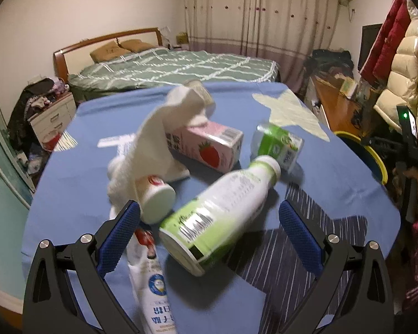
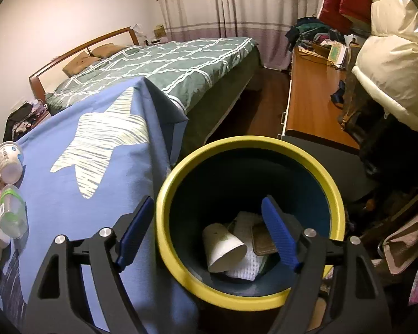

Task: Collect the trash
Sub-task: 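Drop the brown lid into the yellow bin with the right gripper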

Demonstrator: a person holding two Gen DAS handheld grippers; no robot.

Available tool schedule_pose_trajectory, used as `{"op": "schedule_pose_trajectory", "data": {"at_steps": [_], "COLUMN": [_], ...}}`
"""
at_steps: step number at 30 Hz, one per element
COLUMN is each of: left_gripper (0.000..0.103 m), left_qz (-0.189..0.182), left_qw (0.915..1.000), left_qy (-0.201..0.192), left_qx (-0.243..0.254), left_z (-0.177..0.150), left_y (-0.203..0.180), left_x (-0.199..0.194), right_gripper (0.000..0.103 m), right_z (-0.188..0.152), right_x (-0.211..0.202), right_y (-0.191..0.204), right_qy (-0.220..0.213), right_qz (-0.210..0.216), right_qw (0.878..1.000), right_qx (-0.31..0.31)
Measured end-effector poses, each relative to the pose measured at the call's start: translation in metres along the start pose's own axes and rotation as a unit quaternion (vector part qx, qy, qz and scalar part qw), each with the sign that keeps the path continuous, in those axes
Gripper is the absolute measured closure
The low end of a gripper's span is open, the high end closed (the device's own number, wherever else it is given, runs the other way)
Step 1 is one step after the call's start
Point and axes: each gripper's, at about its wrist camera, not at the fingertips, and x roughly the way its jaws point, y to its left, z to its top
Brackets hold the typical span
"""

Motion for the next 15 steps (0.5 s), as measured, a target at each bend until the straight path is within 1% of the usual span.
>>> {"op": "schedule_pose_trajectory", "data": {"at_steps": [2,8,11,13,14,15], "left_gripper": [0.005,0.005,0.005,0.005,0.005,0.005], "left_qz": [-0.004,-0.032,-0.068,-0.098,-0.105,-0.102], "left_qw": [1.0000,0.9991,0.9969,0.9938,0.9926,0.9927], "left_qy": [0.007,0.024,0.032,0.035,0.035,0.033], "left_qx": [0.002,0.011,0.023,0.040,0.051,0.056], "left_z": [-0.003,-0.010,-0.011,-0.014,-0.014,-0.014], "left_y": [-0.002,-0.014,-0.027,-0.041,-0.048,-0.051], "left_x": [0.005,0.014,0.015,0.013,0.012,0.012], "right_gripper": [0.028,0.028,0.027,0.028,0.028,0.027], "right_z": [0.000,-0.001,-0.002,-0.002,-0.002,-0.002], "right_x": [0.000,0.001,0.000,-0.002,-0.003,-0.004], "right_y": [0.004,0.008,0.007,0.005,0.004,0.003], "right_qy": [0.001,0.001,-0.001,-0.004,-0.005,-0.006], "right_qz": [0.002,0.010,0.012,0.015,0.016,0.017], "right_qw": [1.000,1.000,1.000,1.000,1.000,1.000], "right_qx": [-0.003,-0.006,-0.005,-0.002,-0.001,-0.001]}}
